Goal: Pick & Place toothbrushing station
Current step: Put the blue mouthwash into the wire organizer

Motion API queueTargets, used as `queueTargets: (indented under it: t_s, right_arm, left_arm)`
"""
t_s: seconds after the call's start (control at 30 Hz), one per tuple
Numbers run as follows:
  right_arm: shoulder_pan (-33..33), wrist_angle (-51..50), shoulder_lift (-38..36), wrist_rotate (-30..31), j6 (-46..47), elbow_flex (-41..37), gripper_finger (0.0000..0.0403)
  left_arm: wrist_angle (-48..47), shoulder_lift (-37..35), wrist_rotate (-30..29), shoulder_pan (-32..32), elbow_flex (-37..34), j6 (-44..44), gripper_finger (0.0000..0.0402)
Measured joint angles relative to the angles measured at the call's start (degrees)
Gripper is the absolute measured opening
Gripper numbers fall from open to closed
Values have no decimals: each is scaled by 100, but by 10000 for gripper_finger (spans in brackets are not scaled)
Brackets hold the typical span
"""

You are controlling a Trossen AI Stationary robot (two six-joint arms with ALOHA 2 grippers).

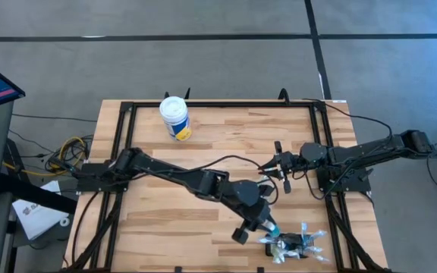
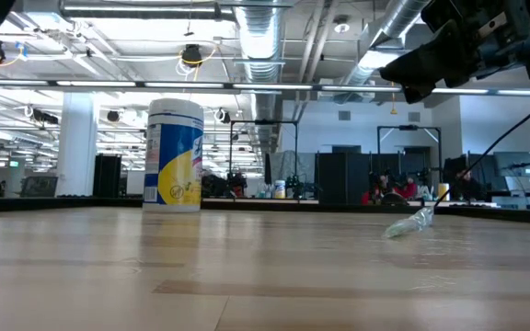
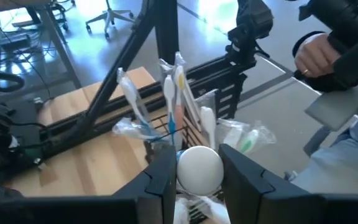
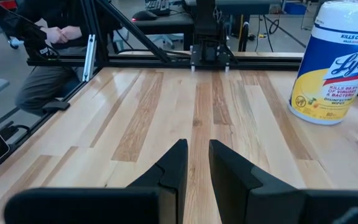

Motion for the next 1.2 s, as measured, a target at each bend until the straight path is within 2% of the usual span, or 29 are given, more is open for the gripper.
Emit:
queueTargets:
  t_s: [0.27, 0.6, 0.93, 1.2]
  right_arm:
    - [0, -40, 0, 1, 2, 4, 58]
    - [0, -111, -1, 2, 2, 4, 58]
    - [0, -224, 6, 194, 17, 7, 58]
    - [-2, -231, 6, 225, 15, 7, 58]
  left_arm:
    - [336, 436, 196, 101, 0, 5, 87]
    - [714, 478, 205, 101, 0, 55, 87]
    - [1263, 962, 397, 97, -7, 68, 87]
    - [1552, 1007, 397, 110, -4, 66, 87]
